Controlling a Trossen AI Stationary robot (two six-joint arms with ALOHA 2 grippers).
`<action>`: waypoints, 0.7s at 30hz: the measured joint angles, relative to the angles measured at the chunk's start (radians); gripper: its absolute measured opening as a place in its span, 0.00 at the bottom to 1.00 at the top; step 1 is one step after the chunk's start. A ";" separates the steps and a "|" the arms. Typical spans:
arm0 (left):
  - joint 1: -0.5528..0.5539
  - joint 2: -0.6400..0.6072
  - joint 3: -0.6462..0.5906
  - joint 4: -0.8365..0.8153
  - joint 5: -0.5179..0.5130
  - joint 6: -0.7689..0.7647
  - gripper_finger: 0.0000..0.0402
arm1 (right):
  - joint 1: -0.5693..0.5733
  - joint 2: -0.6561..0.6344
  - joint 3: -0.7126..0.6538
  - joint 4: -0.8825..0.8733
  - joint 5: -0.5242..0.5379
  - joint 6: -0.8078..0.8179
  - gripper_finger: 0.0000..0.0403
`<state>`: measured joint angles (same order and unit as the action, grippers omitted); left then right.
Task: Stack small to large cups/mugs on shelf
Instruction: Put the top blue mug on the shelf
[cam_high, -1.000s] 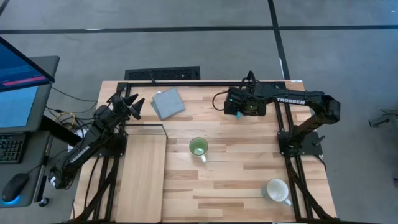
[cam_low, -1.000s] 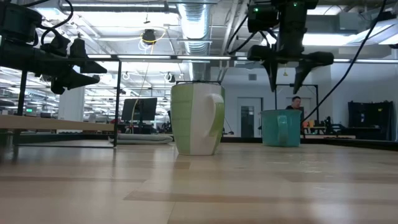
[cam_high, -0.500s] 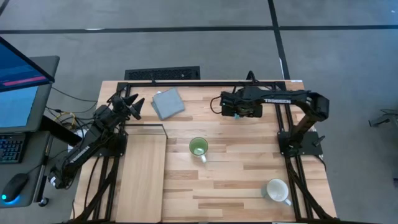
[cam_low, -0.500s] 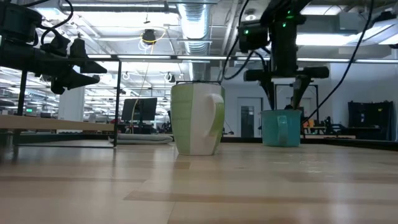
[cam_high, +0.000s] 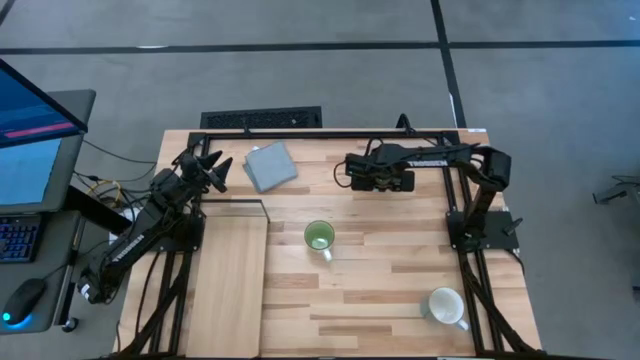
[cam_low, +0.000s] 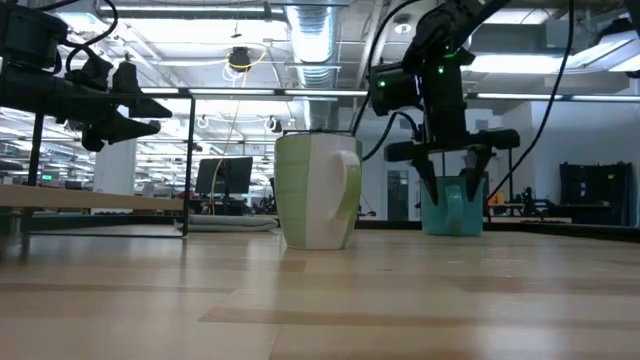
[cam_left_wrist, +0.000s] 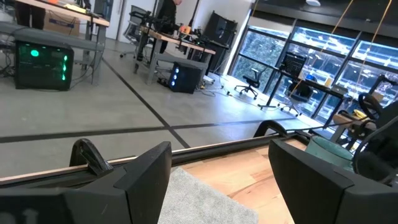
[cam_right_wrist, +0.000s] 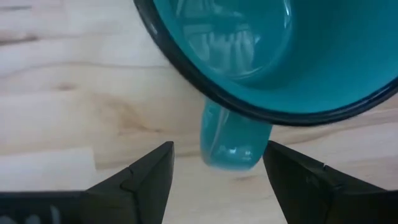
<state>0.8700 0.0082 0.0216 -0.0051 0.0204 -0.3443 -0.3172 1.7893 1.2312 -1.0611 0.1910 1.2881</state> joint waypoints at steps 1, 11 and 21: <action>0.000 0.000 0.000 0.000 0.000 0.000 0.65 | -0.002 0.000 0.000 -0.001 0.010 0.013 0.67; 0.000 0.000 0.000 0.000 0.000 0.000 0.65 | -0.028 -0.002 0.000 0.000 0.043 0.103 0.67; 0.000 0.000 0.000 0.000 0.000 0.000 0.65 | -0.028 -0.002 0.000 0.000 0.043 0.127 0.64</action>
<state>0.8703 0.0086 0.0219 -0.0051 0.0204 -0.3443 -0.3450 1.7874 1.2312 -1.0612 0.2337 1.4151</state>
